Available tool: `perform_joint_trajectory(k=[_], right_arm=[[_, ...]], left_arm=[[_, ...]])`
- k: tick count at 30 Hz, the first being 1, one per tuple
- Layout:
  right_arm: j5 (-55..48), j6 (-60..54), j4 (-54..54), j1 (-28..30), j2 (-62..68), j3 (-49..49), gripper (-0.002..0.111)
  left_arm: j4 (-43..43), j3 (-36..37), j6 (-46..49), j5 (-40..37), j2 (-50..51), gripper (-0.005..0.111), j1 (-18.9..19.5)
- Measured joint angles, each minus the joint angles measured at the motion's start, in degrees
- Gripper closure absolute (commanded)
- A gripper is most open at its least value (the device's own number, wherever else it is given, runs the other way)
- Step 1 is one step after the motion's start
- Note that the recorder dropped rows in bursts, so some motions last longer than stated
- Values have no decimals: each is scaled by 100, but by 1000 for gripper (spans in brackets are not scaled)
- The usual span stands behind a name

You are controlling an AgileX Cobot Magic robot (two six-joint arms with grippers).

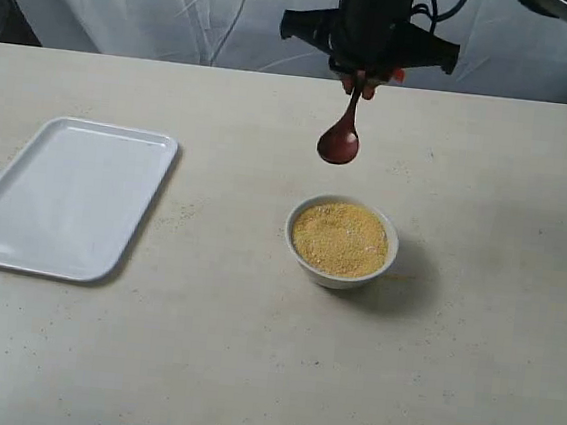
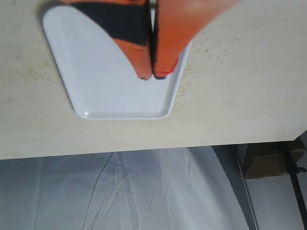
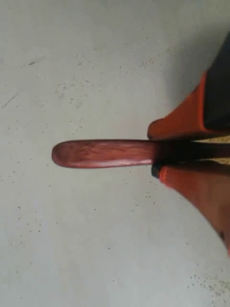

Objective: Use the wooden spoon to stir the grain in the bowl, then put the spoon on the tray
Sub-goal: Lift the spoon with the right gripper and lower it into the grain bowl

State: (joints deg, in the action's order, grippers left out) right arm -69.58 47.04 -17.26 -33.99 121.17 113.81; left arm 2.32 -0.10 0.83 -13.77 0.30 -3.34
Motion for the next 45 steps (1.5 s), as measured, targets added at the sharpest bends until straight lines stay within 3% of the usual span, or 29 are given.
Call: perform_joint_trajectory(k=[5, 8, 13, 18, 40, 43, 45], right_arm=[[12, -512, 293, 127, -204, -253, 108], [180, -513, 641, 474, -722, -1150, 108], [2358, 147, 1096, 508, -1415, -3056, 108], [2931, 1134, 566, 508, -1424, -3749, 108], [4272, 2526, -204, 508, -1424, -4807, 107], [4271, 2723, -355, 508, -1424, -4892, 95], [4290, 2766, -413, 508, -1424, -4905, 80]], left_arm=[[0, 0, 0, 12, 0, 107, 0], [0, 0, 0, 12, 0, 107, 0], [0, 0, 0, 12, 0, 107, 0], [0, 0, 0, 12, 0, 107, 0], [0, 0, 0, 12, 0, 107, 0], [0, 0, 0, 12, 0, 107, 0], [0, 0, 0, 12, 0, 107, 0]])
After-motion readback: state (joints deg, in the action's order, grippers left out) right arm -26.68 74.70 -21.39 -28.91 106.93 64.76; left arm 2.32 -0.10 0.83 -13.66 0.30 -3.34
